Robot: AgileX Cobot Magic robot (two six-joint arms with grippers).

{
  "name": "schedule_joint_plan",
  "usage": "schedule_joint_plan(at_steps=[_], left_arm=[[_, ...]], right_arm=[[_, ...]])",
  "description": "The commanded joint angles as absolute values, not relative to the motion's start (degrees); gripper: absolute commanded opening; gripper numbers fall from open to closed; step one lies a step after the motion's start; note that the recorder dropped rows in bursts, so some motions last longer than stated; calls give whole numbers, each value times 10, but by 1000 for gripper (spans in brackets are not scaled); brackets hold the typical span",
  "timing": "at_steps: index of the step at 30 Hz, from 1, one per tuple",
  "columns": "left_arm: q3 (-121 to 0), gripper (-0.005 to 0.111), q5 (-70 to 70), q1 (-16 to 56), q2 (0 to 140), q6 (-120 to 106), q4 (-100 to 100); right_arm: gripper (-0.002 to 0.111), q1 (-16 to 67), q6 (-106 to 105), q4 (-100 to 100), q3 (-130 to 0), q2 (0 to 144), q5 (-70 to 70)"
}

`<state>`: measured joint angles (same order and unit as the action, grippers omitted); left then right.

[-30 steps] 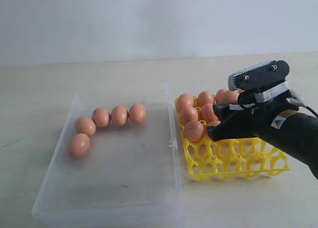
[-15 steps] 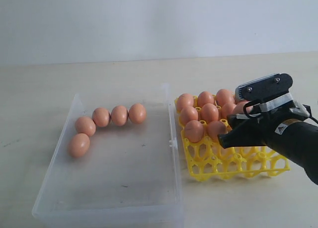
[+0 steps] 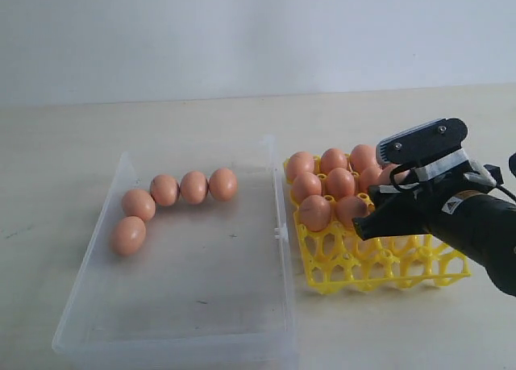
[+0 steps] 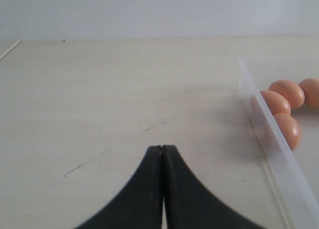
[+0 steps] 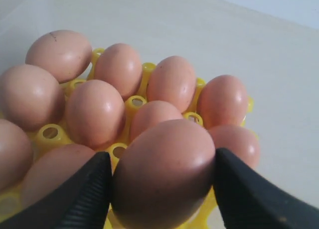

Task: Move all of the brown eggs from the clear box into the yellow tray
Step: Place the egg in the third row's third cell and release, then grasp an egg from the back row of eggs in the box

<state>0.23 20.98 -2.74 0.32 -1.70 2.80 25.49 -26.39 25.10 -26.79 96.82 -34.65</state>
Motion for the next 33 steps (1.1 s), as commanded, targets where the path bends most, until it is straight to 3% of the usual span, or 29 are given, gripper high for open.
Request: schedule_joint_plan(at_steps=[1,8,10,14,17,21,26,28,31,33], left_arm=[[0,0,203,-22,0,-17,31],[0,0,203,-22,0,-17,31],[0,0,203,-22,0,-17,31],[0,0,203,-22,0,-17,31],[0,0,203,-22,0,-17,31],[0,0,203,-22,0,-17,31],[0,0,203,-22,0,-17,31],[0,0,203,-22,0,-17,31],[0,0,203,-22,0,-17,31],[0,0,203,-22,0,-17,31]], right_arm=[[65,249,-269,256,-273,970,-358],[60,249,-269,256,-282,932,-336],[45,249,-269,246,-310,893,-273],[4,257,-246,185,-410,852,-81],[0,277,-208,148,-515,870,60],[0,321,-174,145,-643,941,220],[5,374,-149,204,-755,1046,323],[14,387,-149,246,-791,1084,327],[54,412,-83,303,-879,1175,356],[65,420,-50,331,-921,1223,368]])
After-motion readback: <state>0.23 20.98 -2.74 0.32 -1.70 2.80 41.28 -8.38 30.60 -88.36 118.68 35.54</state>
